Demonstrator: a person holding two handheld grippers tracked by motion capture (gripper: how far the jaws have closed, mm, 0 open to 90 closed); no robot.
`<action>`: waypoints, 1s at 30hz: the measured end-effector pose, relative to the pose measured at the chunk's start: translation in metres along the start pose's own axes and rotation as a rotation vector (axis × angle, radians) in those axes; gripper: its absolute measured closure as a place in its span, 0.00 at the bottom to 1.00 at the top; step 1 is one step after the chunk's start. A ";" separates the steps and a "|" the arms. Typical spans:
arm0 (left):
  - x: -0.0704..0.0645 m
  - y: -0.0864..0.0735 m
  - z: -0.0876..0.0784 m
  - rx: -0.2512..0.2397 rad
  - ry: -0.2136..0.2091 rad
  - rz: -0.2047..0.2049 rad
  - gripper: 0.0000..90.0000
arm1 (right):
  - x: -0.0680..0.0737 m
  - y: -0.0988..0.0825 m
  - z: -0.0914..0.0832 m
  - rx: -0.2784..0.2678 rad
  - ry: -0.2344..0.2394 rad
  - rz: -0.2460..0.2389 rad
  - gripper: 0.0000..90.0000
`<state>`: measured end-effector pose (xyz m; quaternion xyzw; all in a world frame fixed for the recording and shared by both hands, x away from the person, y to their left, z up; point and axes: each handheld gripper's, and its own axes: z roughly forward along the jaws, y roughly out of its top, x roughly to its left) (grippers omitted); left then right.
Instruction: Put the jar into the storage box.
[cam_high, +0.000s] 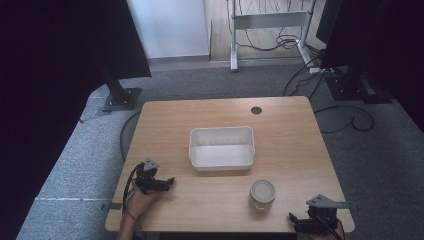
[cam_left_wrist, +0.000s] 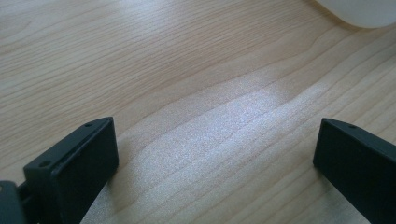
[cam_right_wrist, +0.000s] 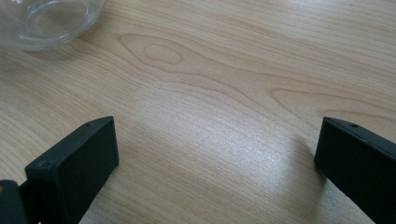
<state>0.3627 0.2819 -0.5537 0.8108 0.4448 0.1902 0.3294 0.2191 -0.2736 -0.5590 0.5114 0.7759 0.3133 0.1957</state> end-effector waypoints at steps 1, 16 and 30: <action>0.000 0.000 0.000 0.000 0.000 0.000 0.00 | 0.000 0.000 0.000 0.001 -0.001 0.001 0.00; 0.000 0.000 0.000 0.000 0.000 0.000 0.00 | 0.001 0.000 0.000 0.007 0.002 -0.003 0.00; 0.000 0.000 0.000 0.000 0.000 0.000 0.00 | 0.002 0.001 0.000 0.010 0.015 -0.015 0.00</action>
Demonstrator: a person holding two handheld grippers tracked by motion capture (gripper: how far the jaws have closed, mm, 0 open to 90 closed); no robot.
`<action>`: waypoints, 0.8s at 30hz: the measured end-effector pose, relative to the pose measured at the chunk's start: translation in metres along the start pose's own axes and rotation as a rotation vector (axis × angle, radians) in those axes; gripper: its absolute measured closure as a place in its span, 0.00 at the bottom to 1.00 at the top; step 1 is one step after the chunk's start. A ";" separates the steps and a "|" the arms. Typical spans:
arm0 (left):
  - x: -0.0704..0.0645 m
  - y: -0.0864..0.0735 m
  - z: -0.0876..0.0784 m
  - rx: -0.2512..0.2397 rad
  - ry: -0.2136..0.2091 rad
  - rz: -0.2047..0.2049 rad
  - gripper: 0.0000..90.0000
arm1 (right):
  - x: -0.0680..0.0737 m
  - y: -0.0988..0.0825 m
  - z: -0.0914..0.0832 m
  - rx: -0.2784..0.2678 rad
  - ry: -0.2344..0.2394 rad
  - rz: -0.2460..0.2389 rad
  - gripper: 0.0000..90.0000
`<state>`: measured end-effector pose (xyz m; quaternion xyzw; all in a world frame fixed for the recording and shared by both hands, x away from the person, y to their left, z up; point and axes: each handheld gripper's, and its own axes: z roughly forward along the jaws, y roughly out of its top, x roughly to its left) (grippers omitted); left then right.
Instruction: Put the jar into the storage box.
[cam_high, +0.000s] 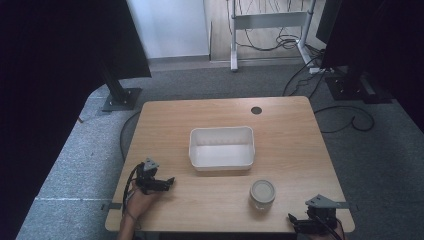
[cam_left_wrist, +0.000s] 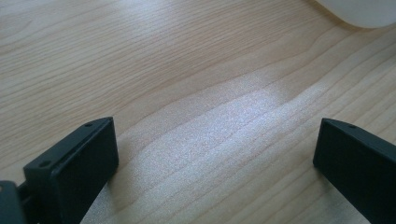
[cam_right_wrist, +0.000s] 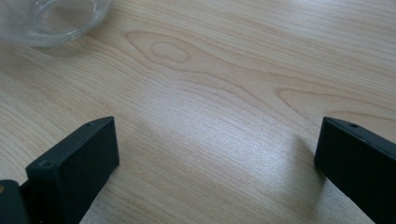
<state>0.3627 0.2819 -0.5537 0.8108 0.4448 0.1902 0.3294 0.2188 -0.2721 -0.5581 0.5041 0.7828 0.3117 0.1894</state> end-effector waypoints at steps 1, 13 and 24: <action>0.000 0.000 0.000 0.000 0.000 0.000 0.00 | 0.000 0.000 0.000 0.001 0.000 0.000 0.00; 0.000 0.000 0.000 0.000 0.000 0.000 0.00 | 0.008 0.007 -0.005 -0.025 0.028 -0.019 0.00; 0.000 0.000 0.000 0.000 0.000 0.001 0.00 | 0.013 0.012 -0.010 -0.051 0.049 -0.034 0.00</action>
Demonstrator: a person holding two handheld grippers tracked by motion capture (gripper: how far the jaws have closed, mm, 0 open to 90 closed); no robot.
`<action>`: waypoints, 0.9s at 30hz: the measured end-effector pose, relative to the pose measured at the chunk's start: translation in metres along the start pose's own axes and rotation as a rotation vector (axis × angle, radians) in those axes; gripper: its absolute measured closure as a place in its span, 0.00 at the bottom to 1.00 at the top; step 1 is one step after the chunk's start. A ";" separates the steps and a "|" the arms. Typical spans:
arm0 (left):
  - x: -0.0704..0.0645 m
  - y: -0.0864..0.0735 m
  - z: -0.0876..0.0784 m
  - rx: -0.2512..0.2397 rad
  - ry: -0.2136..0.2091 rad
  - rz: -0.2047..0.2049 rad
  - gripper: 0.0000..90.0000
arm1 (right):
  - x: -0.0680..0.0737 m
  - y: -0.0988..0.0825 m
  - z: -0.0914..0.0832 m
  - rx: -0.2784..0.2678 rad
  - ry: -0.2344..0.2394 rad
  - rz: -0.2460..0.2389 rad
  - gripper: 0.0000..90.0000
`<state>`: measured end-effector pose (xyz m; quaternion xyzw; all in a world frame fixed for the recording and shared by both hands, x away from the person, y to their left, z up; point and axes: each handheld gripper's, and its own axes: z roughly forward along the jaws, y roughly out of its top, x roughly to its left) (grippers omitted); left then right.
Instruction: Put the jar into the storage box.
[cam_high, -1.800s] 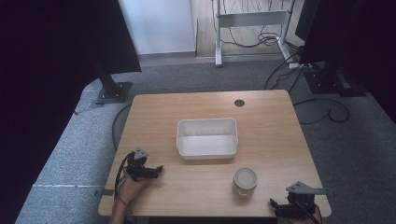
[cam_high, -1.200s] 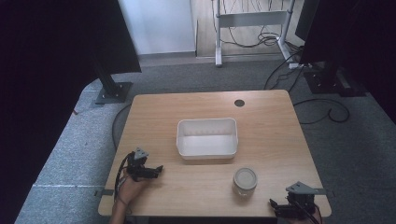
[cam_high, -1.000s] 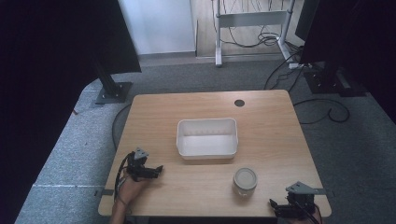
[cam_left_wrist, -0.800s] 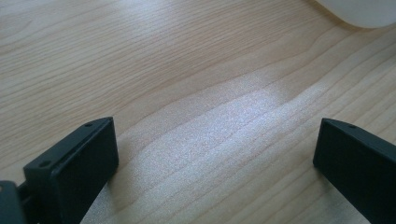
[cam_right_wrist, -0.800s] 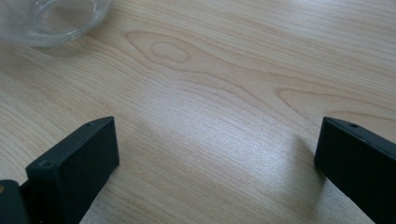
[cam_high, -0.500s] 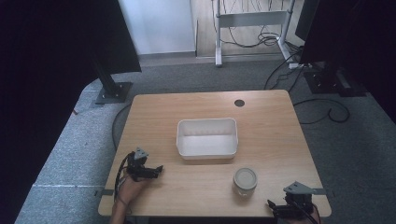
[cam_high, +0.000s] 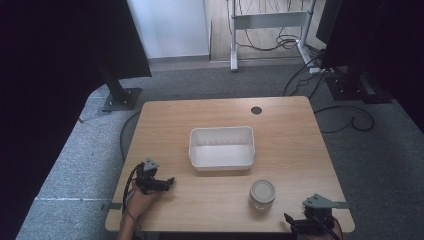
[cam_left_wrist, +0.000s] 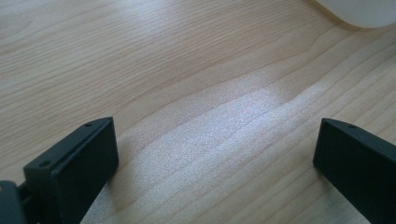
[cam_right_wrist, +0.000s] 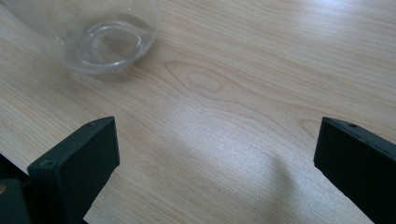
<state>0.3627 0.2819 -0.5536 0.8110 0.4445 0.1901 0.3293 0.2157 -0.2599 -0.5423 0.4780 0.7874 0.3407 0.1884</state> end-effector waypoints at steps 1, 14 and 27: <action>0.000 0.000 0.000 0.000 0.000 0.000 0.00 | 0.001 0.001 0.000 -0.001 0.003 0.000 0.00; 0.000 0.000 0.000 0.000 0.000 0.000 0.00 | 0.010 0.013 -0.004 -0.037 0.036 -0.034 0.00; 0.000 0.000 0.000 0.000 0.000 0.000 0.00 | 0.019 0.025 -0.005 -0.072 0.070 -0.058 0.00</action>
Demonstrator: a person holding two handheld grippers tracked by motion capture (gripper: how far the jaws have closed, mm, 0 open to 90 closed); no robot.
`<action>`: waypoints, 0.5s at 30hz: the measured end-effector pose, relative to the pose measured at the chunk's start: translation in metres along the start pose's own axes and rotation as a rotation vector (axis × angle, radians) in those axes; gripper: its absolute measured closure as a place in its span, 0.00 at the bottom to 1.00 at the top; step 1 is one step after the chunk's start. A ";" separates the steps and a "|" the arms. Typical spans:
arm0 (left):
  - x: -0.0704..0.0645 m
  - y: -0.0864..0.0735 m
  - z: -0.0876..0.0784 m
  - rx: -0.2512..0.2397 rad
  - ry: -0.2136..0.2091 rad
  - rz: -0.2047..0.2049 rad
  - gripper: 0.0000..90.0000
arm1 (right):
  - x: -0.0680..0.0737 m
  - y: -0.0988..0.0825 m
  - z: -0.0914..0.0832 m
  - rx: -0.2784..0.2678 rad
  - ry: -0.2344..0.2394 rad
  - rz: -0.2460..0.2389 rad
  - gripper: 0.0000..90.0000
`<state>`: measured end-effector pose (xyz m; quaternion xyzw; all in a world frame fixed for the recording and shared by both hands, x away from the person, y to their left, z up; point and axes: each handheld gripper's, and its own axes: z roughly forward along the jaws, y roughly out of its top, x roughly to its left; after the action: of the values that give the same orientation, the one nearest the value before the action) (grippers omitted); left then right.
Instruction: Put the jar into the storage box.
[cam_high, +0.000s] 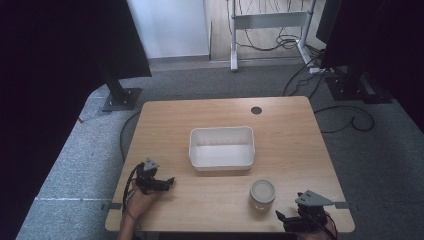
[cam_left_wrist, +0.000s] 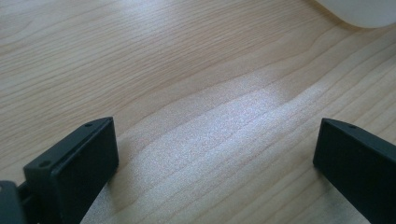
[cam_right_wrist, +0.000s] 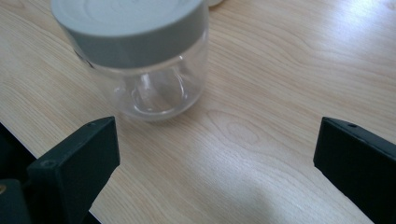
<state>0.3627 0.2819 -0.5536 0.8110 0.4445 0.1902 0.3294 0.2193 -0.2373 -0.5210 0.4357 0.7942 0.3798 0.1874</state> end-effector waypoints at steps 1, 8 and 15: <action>0.000 0.000 0.000 0.000 0.000 0.000 0.00 | 0.001 0.001 0.000 -0.001 0.003 -0.001 0.00; 0.000 0.000 0.000 0.000 0.000 0.000 0.00 | 0.005 0.008 0.004 -0.017 0.026 -0.021 0.00; 0.000 0.000 0.000 0.000 0.000 -0.001 0.00 | 0.010 0.016 0.008 -0.031 0.050 -0.039 0.00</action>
<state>0.3627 0.2819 -0.5536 0.8109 0.4448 0.1901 0.3294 0.2280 -0.2200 -0.5135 0.4076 0.8009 0.3994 0.1816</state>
